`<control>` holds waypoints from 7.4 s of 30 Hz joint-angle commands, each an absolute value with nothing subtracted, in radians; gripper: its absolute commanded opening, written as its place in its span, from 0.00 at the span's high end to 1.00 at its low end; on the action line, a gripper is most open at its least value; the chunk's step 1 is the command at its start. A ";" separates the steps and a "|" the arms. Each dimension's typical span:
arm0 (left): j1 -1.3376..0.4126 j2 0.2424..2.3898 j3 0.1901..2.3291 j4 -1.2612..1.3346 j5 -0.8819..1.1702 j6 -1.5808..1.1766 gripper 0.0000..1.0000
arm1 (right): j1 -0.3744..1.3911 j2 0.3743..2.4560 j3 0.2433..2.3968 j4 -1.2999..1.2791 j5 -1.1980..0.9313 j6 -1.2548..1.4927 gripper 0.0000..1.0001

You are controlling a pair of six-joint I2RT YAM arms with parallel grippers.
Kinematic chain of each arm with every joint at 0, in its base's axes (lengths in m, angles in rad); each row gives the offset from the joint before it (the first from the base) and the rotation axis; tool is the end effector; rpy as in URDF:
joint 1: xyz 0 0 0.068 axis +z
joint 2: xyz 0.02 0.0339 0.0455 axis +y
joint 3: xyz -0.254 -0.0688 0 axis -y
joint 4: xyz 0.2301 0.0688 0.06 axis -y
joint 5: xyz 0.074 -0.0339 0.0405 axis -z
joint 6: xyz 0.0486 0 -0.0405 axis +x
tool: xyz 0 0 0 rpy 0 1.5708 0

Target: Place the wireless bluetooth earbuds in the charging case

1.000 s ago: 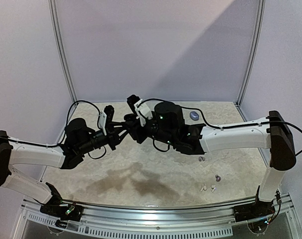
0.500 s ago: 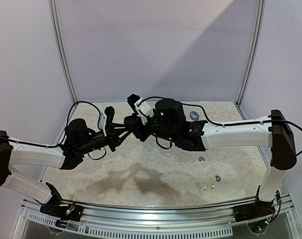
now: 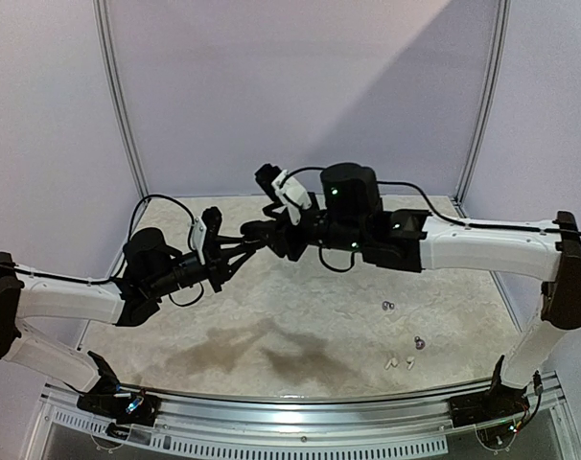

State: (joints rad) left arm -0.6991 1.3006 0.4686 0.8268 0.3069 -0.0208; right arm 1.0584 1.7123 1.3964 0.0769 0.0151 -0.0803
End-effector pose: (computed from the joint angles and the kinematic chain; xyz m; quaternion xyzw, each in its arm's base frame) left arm 0.1986 -0.1862 0.2280 0.3347 0.6248 -0.3469 0.6141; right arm 0.2028 0.3590 0.3215 -0.4200 0.6648 0.2850 0.5481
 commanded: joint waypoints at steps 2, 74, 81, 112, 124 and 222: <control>-0.705 1.288 0.484 0.816 0.384 0.243 1.00 | 1.029 1.592 1.453 0.012 -0.048 -0.008 0.47; -0.445 2.193 1.364 0.063 0.556 -0.495 1.00 | 0.279 2.612 2.349 -0.725 -0.096 -0.052 0.13; -0.428 2.227 1.347 0.059 0.516 -0.560 0.79 | 0.280 2.636 2.333 -0.751 -0.068 -0.006 0.19; -0.418 1.844 1.306 -0.055 0.687 -0.268 0.02 | 0.354 2.039 1.636 -0.174 -0.063 0.065 0.83; -0.482 1.486 1.050 0.358 0.744 -0.348 0.01 | 0.789 1.632 1.348 0.106 0.063 -0.077 0.83; -0.641 1.092 0.797 0.230 0.721 0.101 0.01 | 1.060 1.499 1.280 0.090 -0.204 -0.028 1.00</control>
State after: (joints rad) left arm -0.6258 1.1179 0.8280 0.1104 0.7670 0.2554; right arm 1.0599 1.6104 1.3472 -0.1246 -0.2562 -0.1802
